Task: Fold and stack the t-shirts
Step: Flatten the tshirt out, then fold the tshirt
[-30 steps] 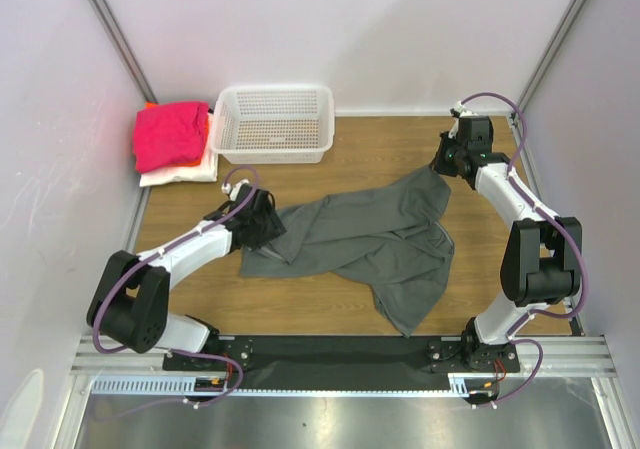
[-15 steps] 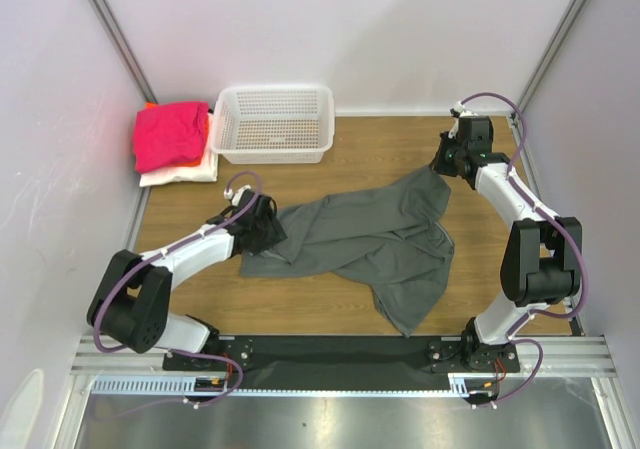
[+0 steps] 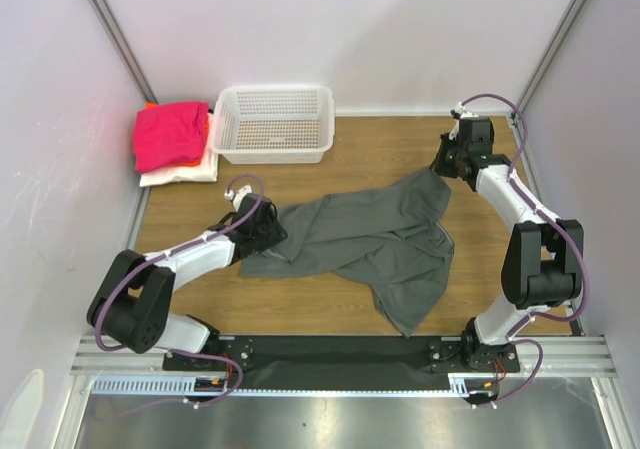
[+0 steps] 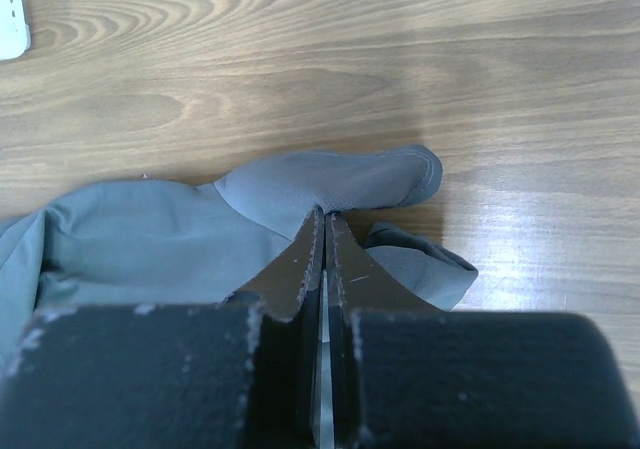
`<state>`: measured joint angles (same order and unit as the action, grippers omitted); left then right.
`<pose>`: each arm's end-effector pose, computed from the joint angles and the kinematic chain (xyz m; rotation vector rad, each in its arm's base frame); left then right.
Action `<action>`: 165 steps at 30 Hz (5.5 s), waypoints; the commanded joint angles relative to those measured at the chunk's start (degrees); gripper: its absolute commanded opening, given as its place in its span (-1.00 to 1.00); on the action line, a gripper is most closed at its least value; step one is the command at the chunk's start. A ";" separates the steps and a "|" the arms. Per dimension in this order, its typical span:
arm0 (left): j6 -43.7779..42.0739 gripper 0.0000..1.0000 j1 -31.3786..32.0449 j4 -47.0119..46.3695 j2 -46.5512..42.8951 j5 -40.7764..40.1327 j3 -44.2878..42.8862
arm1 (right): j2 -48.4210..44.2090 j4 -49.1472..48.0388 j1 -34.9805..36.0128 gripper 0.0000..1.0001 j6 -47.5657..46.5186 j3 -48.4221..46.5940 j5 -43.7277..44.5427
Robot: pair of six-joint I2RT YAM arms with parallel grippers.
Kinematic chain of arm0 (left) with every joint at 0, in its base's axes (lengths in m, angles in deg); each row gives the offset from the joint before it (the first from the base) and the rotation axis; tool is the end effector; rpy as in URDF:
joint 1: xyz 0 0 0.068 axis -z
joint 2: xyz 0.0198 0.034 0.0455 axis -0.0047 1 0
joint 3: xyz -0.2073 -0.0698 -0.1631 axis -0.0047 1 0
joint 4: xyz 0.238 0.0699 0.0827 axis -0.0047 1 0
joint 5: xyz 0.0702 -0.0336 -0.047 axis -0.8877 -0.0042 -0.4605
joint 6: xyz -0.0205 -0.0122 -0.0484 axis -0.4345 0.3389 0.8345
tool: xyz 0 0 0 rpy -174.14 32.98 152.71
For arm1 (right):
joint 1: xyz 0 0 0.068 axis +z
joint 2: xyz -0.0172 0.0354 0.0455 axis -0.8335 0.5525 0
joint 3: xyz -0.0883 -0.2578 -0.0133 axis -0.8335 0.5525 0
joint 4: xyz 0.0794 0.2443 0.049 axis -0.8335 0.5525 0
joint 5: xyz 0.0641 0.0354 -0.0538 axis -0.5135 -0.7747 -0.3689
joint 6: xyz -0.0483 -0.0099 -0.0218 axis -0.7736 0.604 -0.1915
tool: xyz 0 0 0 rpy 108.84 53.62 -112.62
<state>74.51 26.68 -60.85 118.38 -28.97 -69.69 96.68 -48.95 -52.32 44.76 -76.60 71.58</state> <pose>0.2390 -0.1125 0.1651 -0.5777 2.4092 -0.3984 0.3698 0.0308 0.2685 0.0891 2.2676 0.2759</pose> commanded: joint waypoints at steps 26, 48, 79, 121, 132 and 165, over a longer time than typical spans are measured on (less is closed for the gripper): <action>2.08 -0.45 1.36 -3.78 -1.83 -4.32 3.35 | -1.87 -0.67 -0.19 -1.00 -1.27 0.49 -0.07; -27.53 -0.99 -17.09 -5.45 -19.05 6.56 -10.08 | -8.71 0.21 -3.18 -1.00 -2.32 -11.36 -1.12; -37.38 -0.99 -21.58 20.65 -25.99 7.02 -44.98 | -33.50 4.85 -3.61 -1.00 -4.51 -22.18 3.54; -30.18 -0.99 -20.26 26.66 -19.15 2.28 -34.81 | -43.01 12.98 -3.53 -1.00 2.77 0.91 4.15; -29.03 -0.99 -19.65 0.98 -0.02 -4.23 -25.20 | -24.14 -15.50 -3.53 -1.00 2.60 16.23 4.24; -34.30 -0.99 -19.82 -13.44 21.38 1.92 -31.37 | 10.53 -26.86 -5.18 -1.00 0.49 -3.30 -0.68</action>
<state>43.06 7.01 -71.87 141.13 -28.73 -101.95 110.01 -73.69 -55.75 46.24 -80.97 71.06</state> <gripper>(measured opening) 0.006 0.010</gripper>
